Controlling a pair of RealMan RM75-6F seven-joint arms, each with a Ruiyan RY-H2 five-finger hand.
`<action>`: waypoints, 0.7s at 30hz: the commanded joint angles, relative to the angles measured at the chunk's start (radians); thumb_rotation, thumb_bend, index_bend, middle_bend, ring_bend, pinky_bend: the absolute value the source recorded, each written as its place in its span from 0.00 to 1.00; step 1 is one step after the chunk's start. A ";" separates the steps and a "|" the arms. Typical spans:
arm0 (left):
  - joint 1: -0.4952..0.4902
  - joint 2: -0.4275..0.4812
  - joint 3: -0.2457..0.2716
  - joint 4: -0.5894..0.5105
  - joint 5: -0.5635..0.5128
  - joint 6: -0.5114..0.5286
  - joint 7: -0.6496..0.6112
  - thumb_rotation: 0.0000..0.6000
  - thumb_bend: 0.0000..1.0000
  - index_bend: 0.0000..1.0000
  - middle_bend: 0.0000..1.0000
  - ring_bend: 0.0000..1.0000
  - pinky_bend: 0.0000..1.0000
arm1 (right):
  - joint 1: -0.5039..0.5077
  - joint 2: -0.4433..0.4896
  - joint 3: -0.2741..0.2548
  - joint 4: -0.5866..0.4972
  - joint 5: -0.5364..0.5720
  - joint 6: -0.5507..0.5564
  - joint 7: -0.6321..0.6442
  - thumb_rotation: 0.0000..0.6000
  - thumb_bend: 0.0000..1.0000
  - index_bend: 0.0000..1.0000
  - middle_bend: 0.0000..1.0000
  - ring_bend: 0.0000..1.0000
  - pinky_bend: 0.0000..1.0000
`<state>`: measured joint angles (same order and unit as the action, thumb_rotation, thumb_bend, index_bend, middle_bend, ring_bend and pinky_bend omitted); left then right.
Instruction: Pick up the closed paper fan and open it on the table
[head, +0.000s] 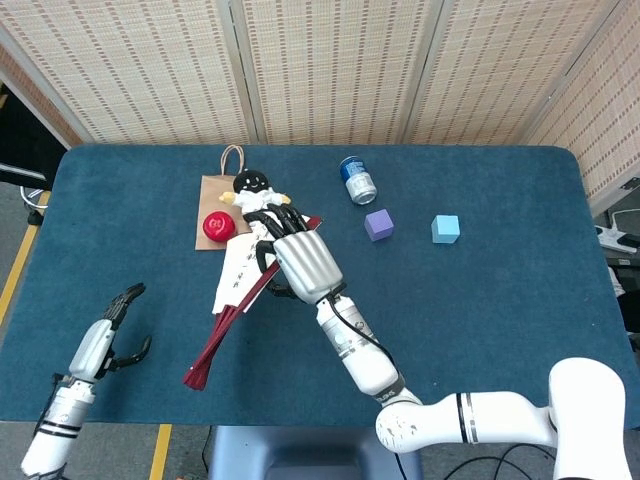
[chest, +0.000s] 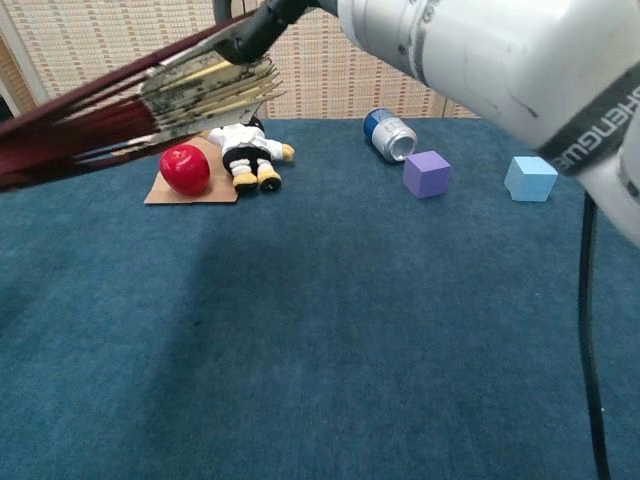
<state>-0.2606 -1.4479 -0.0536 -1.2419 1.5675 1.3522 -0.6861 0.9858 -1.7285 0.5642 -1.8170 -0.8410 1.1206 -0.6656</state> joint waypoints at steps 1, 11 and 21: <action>-0.015 -0.041 -0.011 0.038 -0.008 0.006 0.007 1.00 0.45 0.04 0.00 0.00 0.03 | 0.039 -0.031 0.028 0.003 0.063 0.019 -0.014 1.00 0.54 0.74 0.12 0.00 0.00; -0.038 -0.185 -0.057 0.022 -0.014 0.081 0.136 1.00 0.45 0.04 0.00 0.00 0.02 | 0.193 -0.149 0.105 0.103 0.233 0.098 -0.023 1.00 0.54 0.74 0.12 0.00 0.00; -0.062 -0.334 -0.132 0.091 -0.061 0.138 0.053 1.00 0.44 0.17 0.00 0.00 0.02 | 0.232 -0.179 0.095 0.143 0.276 0.126 0.010 1.00 0.54 0.74 0.12 0.00 0.00</action>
<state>-0.3160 -1.7595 -0.1689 -1.1702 1.5167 1.4746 -0.6175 1.2153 -1.9045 0.6589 -1.6766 -0.5684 1.2466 -0.6592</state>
